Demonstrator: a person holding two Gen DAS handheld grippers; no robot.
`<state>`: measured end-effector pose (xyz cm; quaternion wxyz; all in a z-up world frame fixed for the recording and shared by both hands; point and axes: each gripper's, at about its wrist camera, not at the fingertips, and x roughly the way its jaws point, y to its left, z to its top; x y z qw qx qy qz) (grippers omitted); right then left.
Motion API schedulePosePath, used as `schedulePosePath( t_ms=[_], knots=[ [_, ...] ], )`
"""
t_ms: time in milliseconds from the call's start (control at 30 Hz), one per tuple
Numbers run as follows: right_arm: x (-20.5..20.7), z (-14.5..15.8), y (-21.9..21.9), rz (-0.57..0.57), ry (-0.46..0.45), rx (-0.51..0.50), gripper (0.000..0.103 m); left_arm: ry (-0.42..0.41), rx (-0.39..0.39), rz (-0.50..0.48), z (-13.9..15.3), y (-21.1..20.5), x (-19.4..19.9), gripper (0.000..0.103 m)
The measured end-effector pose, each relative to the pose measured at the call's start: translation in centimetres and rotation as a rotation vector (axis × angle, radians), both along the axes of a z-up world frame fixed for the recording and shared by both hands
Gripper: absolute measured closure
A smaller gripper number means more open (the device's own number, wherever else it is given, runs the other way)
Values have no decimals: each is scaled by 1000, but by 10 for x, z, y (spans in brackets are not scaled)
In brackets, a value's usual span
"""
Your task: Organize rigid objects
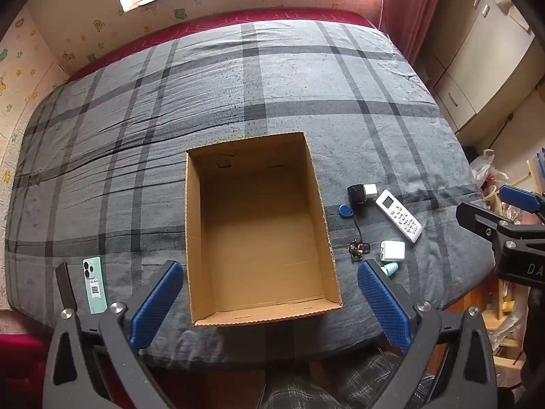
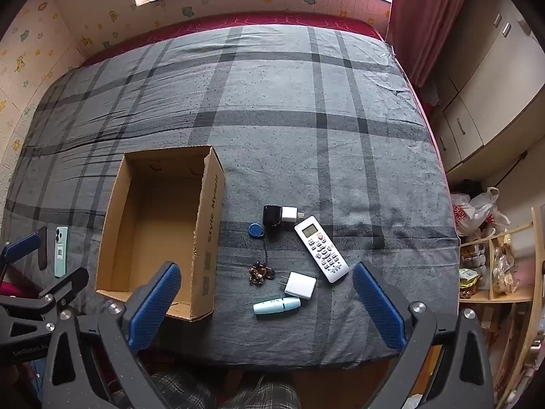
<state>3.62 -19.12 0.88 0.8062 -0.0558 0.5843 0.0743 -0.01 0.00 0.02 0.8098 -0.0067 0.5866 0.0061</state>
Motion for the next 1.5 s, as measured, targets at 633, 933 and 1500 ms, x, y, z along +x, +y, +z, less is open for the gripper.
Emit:
schedulePosePath(
  t_ms=[633, 933, 1500],
  knots=[
    [0, 6, 1, -4, -6, 2, 0, -13, 4, 4, 5, 2, 1, 0],
    [-1, 6, 1, -2, -14, 4, 0, -15, 6, 8, 8, 3, -1, 0],
    [-1, 9, 0, -5, -20, 11, 0, -21, 18, -4, 8, 2, 2, 0]
  ],
)
